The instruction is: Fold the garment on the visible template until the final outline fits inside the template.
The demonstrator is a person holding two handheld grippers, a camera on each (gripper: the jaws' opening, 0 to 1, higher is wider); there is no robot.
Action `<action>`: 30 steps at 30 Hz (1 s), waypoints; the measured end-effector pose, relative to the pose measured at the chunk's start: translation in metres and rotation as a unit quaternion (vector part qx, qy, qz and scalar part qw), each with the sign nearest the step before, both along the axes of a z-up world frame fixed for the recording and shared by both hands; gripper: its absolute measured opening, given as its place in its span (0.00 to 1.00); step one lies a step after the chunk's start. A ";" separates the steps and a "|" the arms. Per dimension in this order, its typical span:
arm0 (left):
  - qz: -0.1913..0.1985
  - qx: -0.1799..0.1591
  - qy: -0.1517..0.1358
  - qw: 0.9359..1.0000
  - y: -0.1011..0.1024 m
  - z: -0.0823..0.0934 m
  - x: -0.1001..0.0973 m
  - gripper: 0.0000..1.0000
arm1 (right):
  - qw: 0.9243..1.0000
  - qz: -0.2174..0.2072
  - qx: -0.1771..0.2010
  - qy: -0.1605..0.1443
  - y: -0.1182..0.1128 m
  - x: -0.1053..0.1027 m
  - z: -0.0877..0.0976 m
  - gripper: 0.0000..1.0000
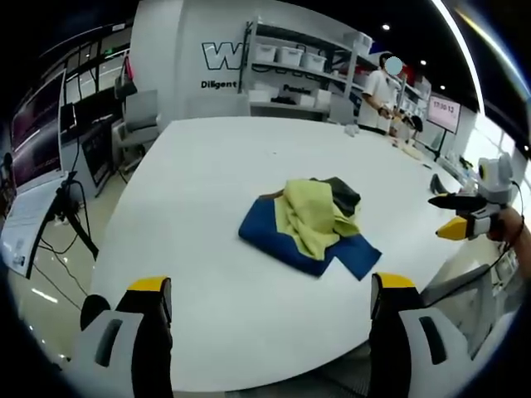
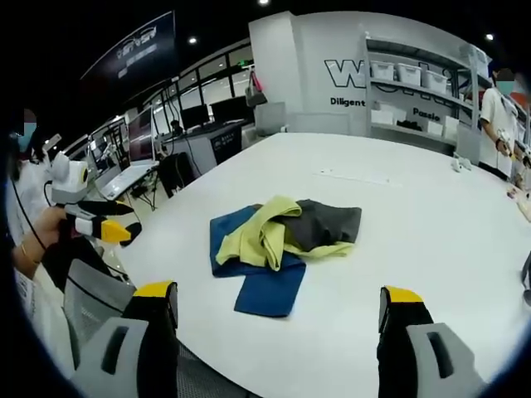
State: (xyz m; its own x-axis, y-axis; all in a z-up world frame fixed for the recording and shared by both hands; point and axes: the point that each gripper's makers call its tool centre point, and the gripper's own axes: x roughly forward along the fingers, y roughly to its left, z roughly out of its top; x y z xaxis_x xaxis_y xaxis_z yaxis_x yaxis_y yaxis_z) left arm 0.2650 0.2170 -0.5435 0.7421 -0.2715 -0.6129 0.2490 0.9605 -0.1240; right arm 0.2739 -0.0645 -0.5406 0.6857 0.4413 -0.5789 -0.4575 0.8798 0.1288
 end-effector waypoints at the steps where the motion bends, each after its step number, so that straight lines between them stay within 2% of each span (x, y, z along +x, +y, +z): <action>1: 0.000 0.000 -0.001 1.000 0.000 0.000 0.000 0.95 | 1.000 0.001 0.000 0.001 0.000 0.000 0.000 0.99; 30: -0.004 0.006 0.000 1.000 0.001 0.001 -0.002 0.96 | 1.000 0.004 0.000 0.005 0.002 -0.001 0.000 0.99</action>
State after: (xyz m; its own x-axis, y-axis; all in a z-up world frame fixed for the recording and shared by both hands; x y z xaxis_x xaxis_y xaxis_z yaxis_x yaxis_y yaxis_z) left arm 0.2634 0.2180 -0.5428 0.7394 -0.2699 -0.6168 0.2563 0.9600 -0.1127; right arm 0.2727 -0.0627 -0.5408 0.6765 0.4458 -0.5863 -0.4626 0.8766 0.1328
